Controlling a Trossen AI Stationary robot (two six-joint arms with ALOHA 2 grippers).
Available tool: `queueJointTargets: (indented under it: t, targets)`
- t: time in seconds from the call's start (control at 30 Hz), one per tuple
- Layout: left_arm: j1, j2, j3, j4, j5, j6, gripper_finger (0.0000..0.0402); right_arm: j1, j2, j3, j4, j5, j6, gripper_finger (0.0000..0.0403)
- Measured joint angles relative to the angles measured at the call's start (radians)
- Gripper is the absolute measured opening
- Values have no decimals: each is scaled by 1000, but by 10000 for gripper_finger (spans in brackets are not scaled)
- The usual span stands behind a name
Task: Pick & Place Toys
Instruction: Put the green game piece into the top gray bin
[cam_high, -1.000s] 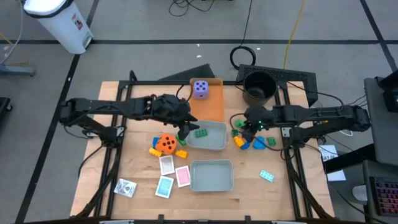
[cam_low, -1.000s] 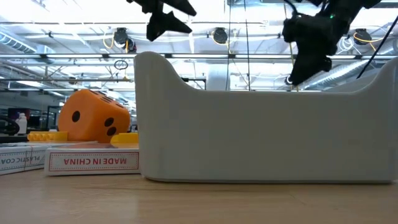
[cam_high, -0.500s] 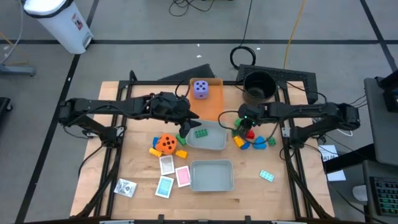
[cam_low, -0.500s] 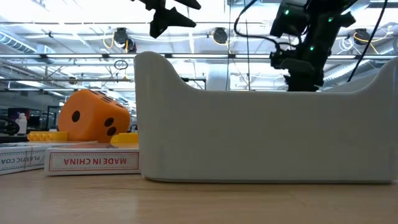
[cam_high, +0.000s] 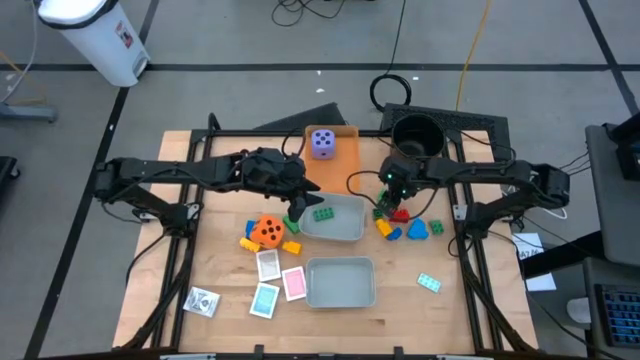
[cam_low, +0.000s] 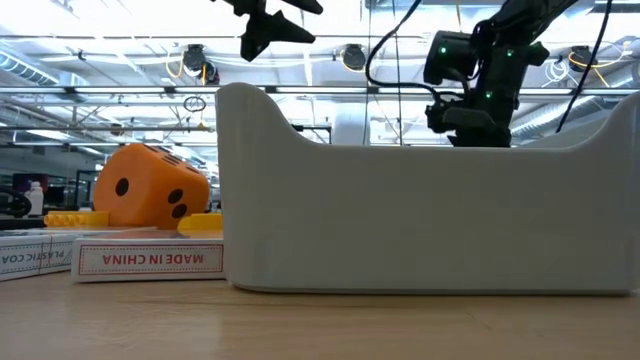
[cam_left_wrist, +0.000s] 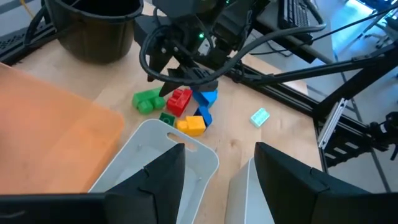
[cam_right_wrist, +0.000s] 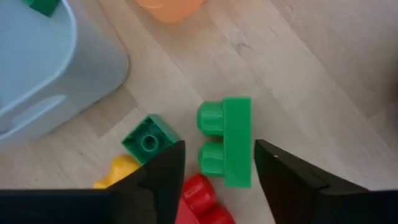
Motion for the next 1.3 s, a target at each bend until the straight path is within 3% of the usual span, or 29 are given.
queueJointTargets:
  t: [0.17,0.33,1.0,1.3]
  targets:
    - [0,0,0,-4,0,4,198,-5,34,0,-1,-3,-33,239]
    - [0,0,0,-4,0,7,198,-5,66,0,0,-3,-49,253]
    - [0,0,0,-12,0,10,198,-5,177,0,-29,3,-68,242]
    - [0,0,0,-13,0,10,198,-5,177,0,-22,77,-68,219]
